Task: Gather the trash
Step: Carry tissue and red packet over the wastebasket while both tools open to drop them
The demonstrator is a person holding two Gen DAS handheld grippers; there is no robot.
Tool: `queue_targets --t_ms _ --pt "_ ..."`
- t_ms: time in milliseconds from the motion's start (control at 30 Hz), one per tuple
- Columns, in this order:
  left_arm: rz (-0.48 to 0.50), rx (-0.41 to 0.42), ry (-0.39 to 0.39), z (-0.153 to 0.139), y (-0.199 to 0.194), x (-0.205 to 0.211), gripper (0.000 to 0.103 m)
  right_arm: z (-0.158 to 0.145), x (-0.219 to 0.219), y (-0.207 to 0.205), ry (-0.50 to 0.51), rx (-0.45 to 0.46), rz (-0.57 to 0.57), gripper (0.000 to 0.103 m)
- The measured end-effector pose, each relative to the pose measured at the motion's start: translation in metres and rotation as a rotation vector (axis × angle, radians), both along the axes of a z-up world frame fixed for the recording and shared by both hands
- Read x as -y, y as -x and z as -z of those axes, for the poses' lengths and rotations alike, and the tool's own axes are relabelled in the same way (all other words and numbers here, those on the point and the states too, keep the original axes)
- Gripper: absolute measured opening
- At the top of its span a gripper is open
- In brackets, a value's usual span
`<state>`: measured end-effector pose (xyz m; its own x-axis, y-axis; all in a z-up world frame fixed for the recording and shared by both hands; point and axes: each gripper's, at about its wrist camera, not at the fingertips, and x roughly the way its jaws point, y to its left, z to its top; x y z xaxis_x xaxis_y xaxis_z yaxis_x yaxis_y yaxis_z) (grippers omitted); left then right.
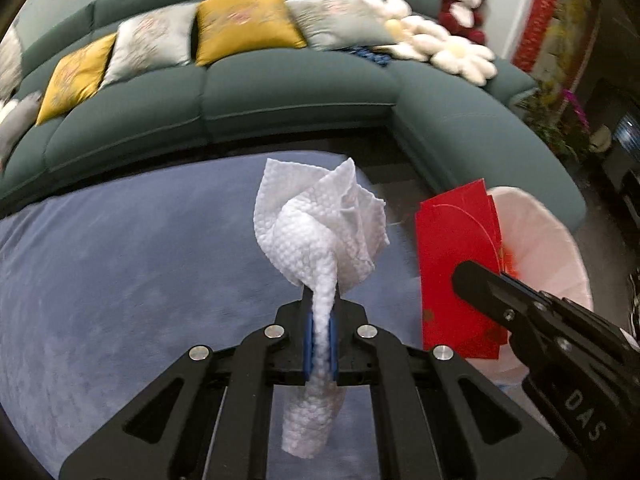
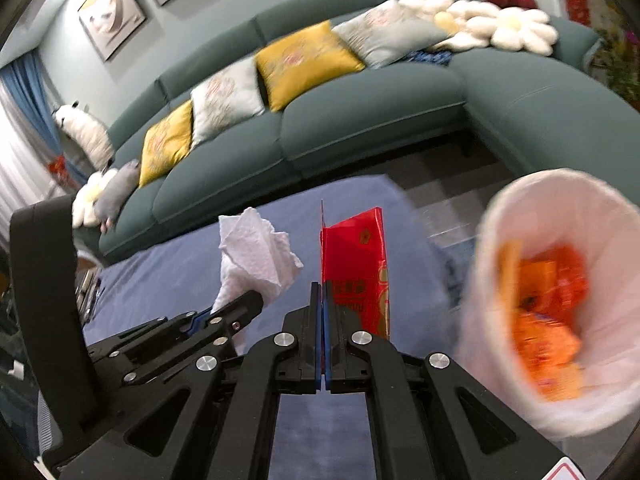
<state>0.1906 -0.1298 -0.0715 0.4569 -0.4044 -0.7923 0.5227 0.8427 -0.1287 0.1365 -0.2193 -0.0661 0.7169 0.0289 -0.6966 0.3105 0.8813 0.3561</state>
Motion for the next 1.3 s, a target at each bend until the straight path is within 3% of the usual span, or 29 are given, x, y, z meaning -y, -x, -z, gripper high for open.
queue_targets --t_ms 400,767,800,833,933,1000,1300 --pt "0.185 0.018 -0.002 -0.019 0.067 0.124 0.006 -0.015 0.116 0.101 0.031 0.024 0.211 0.002" --pt "0.280 -0.002 -0.036 -0.010 0.086 0.192 0.010 -0.001 0.169 0.145 0.012 0.019 0.305 0.002" --pt "0.278 -0.004 -0.042 -0.009 0.086 0.196 0.015 0.000 0.171 0.146 0.009 0.019 0.307 0.002" --pt "0.272 -0.003 -0.048 -0.008 0.085 0.199 0.029 0.001 0.173 0.146 0.006 0.019 0.309 0.002" --pt "0.242 0.019 -0.044 -0.011 0.084 0.201 0.053 0.003 0.175 0.144 0.000 0.023 0.307 0.002" --pt "0.228 0.032 -0.047 -0.012 0.084 0.200 0.062 0.004 0.176 0.143 -0.001 0.023 0.301 0.002" --pt "0.156 0.063 -0.063 -0.012 0.077 0.185 0.076 0.004 0.171 0.126 -0.008 0.029 0.268 0.013"
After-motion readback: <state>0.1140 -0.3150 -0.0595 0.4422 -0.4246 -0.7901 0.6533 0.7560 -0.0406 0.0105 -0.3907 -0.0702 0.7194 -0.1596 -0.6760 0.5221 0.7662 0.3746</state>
